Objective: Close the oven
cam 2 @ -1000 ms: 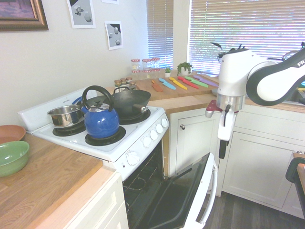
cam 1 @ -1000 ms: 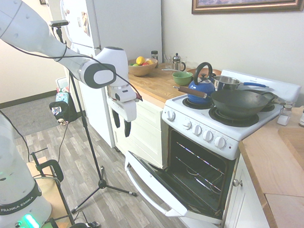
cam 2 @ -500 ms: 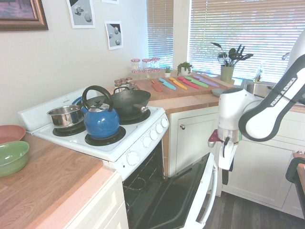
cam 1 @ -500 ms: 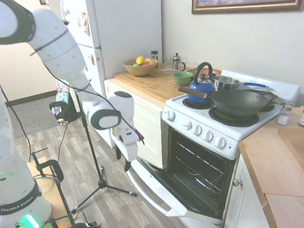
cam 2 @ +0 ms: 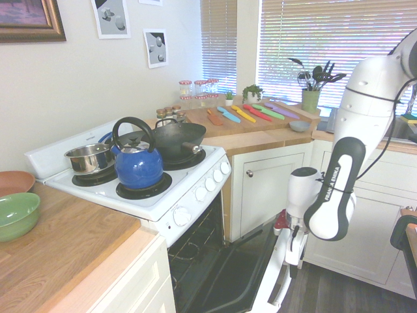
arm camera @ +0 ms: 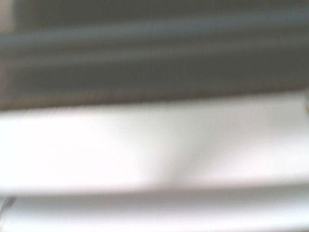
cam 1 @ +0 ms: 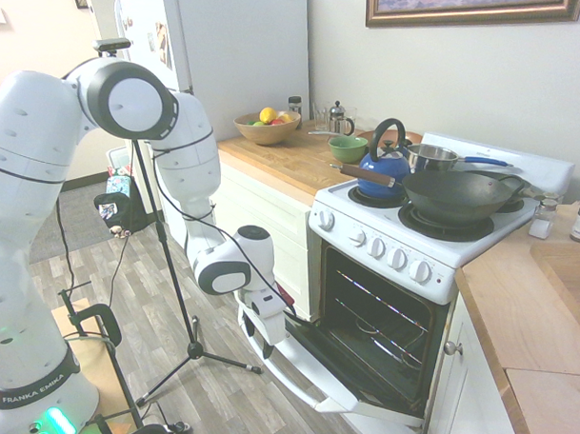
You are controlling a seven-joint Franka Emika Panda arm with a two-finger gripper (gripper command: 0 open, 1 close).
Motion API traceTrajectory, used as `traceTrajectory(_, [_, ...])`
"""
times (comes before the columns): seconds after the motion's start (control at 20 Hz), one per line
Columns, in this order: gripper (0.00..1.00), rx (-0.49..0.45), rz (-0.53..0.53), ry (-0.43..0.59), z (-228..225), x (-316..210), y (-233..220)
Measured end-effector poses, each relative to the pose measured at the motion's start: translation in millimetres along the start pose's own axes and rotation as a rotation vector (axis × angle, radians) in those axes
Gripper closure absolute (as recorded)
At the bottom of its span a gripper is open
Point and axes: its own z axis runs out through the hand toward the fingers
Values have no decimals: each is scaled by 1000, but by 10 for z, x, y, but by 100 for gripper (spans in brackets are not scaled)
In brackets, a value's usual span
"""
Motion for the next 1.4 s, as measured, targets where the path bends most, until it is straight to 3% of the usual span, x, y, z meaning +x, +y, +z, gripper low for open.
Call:
traceTrajectory(0.4, [0, -13, -20, 46, 152, 206, -166])
traceTrajectory(0.85, [0, 21, -101, 120, -637, 305, -886])
traceTrajectory(1.4, [0, -17, -69, 78, -189, 767, -1447])
